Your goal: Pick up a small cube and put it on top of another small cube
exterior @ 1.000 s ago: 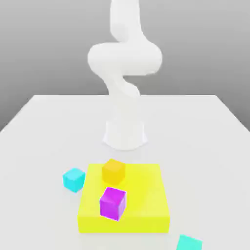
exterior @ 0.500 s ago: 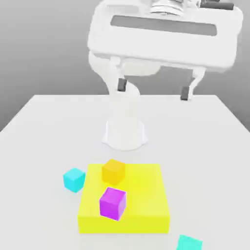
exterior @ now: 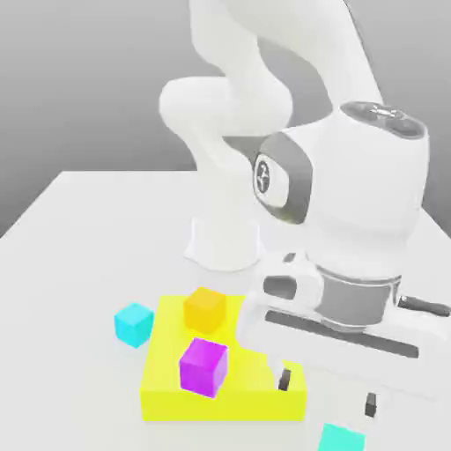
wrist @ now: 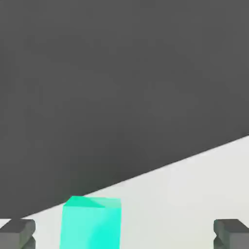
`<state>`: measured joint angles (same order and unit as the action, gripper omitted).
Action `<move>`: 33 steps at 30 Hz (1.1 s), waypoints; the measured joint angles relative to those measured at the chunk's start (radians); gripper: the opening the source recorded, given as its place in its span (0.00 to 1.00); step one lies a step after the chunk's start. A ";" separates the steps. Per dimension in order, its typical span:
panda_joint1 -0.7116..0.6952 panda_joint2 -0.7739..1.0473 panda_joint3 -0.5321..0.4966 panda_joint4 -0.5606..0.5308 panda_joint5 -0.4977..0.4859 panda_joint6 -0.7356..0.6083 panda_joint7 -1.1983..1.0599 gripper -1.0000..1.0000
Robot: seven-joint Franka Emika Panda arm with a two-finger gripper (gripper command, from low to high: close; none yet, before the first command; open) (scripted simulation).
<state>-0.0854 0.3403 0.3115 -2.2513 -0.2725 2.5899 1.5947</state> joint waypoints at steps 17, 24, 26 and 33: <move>0.022 0.078 -0.002 0.011 0.019 0.046 0.018 0.00; -0.076 -0.128 -0.051 -0.145 0.116 0.032 0.064 0.00; -0.107 -0.192 -0.079 -0.207 0.146 0.036 0.092 0.00; -0.283 -0.424 -0.171 -0.456 0.238 0.058 0.228 0.00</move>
<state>-0.3682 -0.0838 0.1403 -2.7075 -0.0343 2.6477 1.8228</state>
